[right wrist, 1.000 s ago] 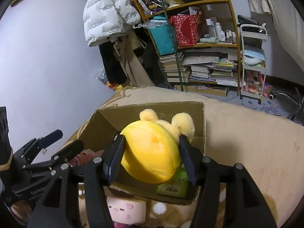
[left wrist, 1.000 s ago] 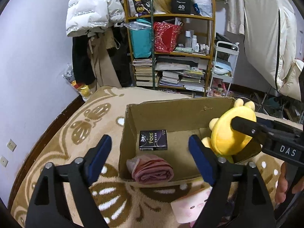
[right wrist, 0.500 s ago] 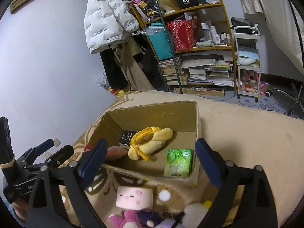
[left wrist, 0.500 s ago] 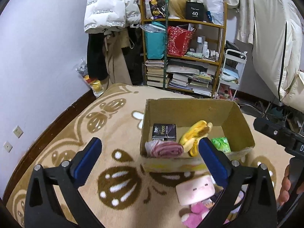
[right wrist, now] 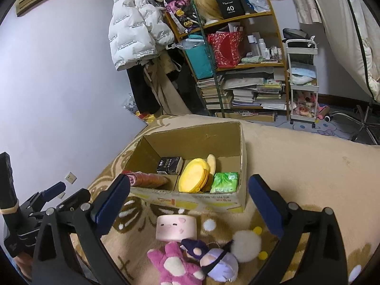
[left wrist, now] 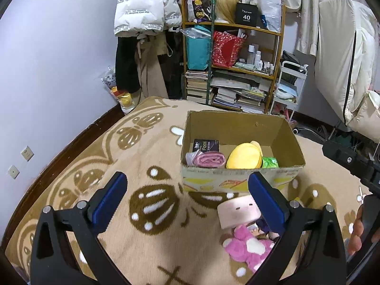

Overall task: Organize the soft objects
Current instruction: 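Open both tools to drop the Face pack and yellow bear into the box, then lower the left tool to the pink tofu plush while the right tool approaches the white fluffy plush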

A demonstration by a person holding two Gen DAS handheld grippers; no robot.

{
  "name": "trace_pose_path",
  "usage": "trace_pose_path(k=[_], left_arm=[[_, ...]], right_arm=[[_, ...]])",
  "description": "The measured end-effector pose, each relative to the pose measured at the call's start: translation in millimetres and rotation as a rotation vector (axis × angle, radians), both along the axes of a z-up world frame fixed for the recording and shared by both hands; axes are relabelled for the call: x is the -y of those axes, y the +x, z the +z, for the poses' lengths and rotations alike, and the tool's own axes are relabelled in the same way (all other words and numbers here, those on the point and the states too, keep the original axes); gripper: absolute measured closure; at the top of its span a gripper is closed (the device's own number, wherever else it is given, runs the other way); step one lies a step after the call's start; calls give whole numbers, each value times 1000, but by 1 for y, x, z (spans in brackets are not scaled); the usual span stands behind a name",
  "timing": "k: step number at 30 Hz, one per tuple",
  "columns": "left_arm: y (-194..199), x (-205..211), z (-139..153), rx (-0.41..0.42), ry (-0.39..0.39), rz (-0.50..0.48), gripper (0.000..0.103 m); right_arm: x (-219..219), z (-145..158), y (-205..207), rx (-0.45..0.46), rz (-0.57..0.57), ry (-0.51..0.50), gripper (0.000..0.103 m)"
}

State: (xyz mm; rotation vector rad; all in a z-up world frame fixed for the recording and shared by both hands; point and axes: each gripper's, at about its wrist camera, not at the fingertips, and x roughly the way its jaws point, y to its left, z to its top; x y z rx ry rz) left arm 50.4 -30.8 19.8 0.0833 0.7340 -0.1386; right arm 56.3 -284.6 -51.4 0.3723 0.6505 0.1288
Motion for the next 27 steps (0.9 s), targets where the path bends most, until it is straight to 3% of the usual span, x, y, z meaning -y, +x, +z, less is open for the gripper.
trace_pose_path(k=[10,27], left_arm=[[-10,1,-11,-34,7,0,2],[22,32,-66,-143,-51,-51,2]], right_arm=[[2,-3,-14,-37,-23,1,0],[16,-50,-4,-188,-77,48,0]])
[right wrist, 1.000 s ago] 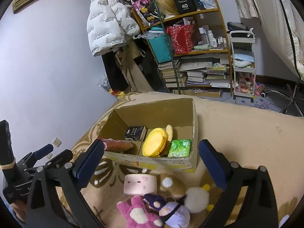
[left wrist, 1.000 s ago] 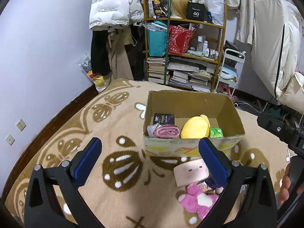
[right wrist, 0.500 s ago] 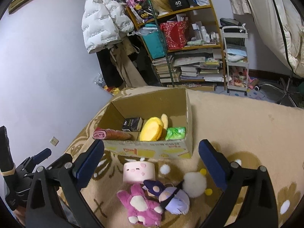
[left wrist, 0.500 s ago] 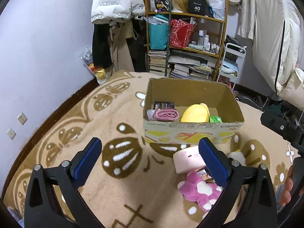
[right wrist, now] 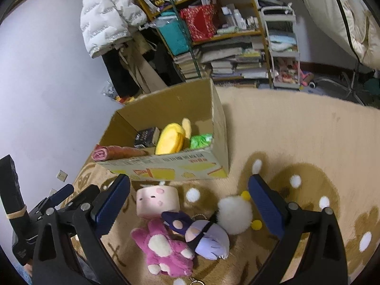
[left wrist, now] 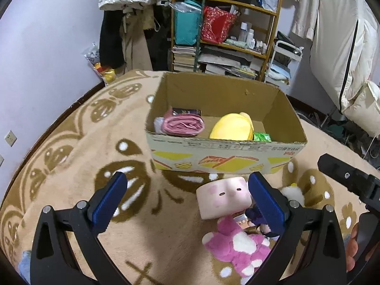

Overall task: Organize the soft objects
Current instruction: 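Lower the left tool to the pink tofu plush while the right tool approaches the white fluffy plush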

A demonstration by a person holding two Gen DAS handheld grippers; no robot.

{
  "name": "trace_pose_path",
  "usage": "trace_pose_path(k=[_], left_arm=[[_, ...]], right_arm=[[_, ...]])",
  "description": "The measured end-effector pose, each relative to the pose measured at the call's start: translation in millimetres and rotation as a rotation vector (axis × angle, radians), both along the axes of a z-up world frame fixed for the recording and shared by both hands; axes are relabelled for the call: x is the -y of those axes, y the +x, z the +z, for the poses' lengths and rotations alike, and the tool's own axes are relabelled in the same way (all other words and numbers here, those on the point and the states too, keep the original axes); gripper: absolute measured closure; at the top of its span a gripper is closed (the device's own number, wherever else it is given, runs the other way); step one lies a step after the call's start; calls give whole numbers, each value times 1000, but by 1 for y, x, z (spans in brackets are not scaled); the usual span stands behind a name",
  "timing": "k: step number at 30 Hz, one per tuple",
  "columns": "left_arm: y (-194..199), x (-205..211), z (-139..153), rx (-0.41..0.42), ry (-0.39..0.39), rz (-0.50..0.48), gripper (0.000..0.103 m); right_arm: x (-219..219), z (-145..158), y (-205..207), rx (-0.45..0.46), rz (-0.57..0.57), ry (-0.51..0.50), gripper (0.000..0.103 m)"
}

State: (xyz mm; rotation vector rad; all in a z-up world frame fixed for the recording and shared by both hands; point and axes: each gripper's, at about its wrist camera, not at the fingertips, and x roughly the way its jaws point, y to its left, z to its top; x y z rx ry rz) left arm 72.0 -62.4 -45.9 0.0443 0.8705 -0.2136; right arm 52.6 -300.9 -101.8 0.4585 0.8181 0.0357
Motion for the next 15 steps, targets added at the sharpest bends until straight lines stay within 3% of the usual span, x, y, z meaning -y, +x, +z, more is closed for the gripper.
trace_pose_path(k=[7,15], left_arm=[[9,15,-19,8,-11,-1,2],[25,24,-40,-38,-11,-13,2]], right_arm=[[4,-28,12,-83,-23,24,0],[3,-58,24,-185,-33,34,0]])
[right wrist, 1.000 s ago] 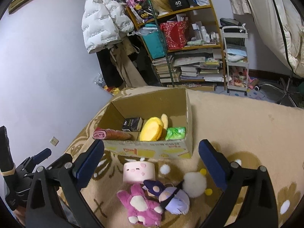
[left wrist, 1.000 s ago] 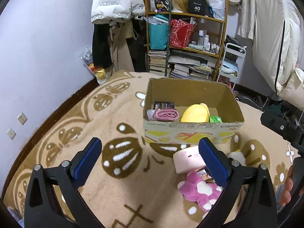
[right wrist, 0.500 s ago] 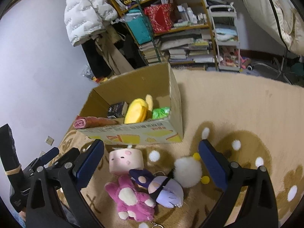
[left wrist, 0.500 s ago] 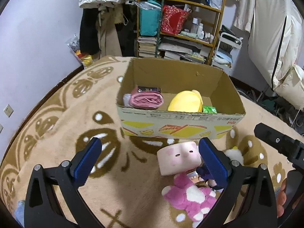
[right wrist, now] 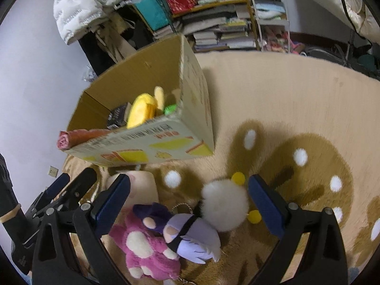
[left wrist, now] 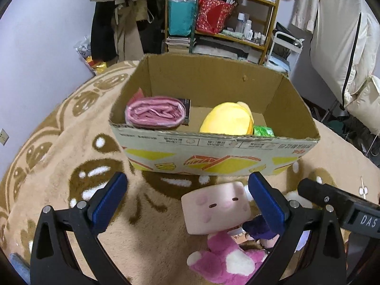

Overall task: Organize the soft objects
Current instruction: 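Lower the left tool to the pink tofu plush while the right tool approaches the white fluffy plush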

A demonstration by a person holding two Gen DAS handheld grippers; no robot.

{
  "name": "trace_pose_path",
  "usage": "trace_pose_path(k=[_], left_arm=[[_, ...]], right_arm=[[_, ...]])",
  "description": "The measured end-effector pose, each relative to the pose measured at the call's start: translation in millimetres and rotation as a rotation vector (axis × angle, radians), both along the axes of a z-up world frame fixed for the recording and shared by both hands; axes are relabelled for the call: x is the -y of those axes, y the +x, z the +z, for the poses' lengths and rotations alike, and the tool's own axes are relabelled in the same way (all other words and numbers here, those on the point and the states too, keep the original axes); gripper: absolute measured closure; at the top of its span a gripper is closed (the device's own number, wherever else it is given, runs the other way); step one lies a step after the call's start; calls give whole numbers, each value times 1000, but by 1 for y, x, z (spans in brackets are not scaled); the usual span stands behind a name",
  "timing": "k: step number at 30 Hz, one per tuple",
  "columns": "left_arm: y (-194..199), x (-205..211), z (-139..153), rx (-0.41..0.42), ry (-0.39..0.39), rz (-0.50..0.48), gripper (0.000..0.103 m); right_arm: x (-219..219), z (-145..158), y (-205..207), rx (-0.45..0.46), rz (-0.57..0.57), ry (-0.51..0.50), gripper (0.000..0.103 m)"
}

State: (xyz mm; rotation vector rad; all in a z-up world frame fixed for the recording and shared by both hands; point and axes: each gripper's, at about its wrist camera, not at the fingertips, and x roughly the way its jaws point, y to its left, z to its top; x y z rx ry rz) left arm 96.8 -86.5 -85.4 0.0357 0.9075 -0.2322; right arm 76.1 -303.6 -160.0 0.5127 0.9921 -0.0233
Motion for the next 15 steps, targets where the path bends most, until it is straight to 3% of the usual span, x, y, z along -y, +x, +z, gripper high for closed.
trace_pose_path(k=[15], left_arm=[[16,10,-30,-103,6,-36,3]], right_arm=[[-6,-30,5,-150,20,-18,0]])
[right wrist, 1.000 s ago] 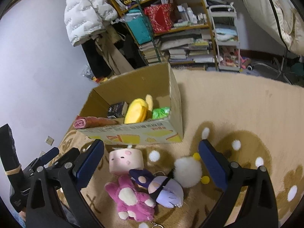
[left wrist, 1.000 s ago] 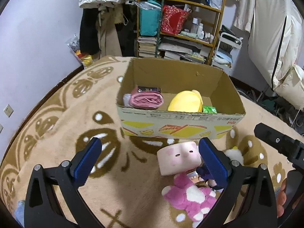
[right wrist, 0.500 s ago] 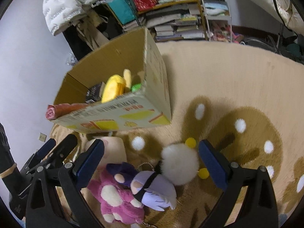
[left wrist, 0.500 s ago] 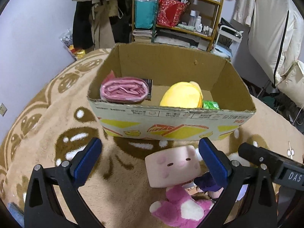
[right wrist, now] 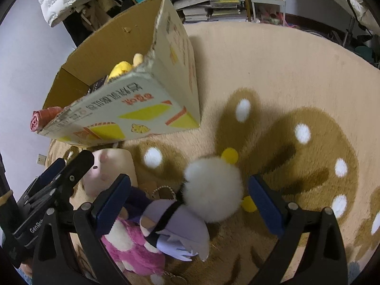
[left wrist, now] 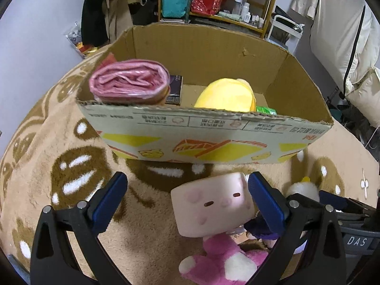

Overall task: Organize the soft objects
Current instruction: 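Lower the left tool to the pink tofu plush while the right tool approaches the white fluffy plush, then close the left tool on the pink tofu plush while the right tool grips the white fluffy plush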

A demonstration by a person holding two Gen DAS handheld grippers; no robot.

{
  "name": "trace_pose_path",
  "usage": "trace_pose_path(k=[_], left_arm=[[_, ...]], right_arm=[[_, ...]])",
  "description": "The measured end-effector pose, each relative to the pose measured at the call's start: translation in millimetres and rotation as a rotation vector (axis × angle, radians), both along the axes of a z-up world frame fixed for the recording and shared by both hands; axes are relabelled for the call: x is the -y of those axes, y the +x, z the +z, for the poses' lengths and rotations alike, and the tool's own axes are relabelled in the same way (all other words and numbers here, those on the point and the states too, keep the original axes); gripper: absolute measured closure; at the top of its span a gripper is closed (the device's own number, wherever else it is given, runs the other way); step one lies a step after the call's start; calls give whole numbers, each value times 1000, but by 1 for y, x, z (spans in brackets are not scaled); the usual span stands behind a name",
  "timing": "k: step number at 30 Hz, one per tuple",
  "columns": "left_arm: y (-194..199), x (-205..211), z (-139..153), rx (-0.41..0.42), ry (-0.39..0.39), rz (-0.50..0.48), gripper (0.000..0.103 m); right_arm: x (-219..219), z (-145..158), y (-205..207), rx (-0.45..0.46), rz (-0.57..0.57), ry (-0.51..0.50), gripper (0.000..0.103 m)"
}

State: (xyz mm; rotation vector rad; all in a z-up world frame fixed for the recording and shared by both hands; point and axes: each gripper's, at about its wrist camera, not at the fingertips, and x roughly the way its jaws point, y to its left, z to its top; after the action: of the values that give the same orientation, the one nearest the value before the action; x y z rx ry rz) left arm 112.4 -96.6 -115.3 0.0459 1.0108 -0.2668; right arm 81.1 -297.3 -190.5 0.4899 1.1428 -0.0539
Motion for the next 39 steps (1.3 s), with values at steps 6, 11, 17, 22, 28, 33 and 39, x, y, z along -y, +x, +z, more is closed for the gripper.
trace_pose_path(k=[6,11,17,22,28,33,39], left_arm=[[8,3,-13,-56,-11,-20,3],[12,7,-21,-81,-11,-39,3],[15,14,-29,-112,-8,-62,3],[19,15,-34,-139,-15,-59,3],[26,13,-41,-179,-42,-71,15],[26,12,-43,-209,-88,-81,37],[16,18,-43,-188,-65,-92,50]], right_arm=[[4,-8,2,-23,-7,34,0],[7,-12,2,-31,-6,43,0],[11,-17,6,-42,-2,58,9],[13,-20,0,-53,1,65,24],[18,-23,-2,-57,-2,108,34],[20,-22,-5,-53,-2,123,42],[28,-26,-5,-58,-37,153,53]])
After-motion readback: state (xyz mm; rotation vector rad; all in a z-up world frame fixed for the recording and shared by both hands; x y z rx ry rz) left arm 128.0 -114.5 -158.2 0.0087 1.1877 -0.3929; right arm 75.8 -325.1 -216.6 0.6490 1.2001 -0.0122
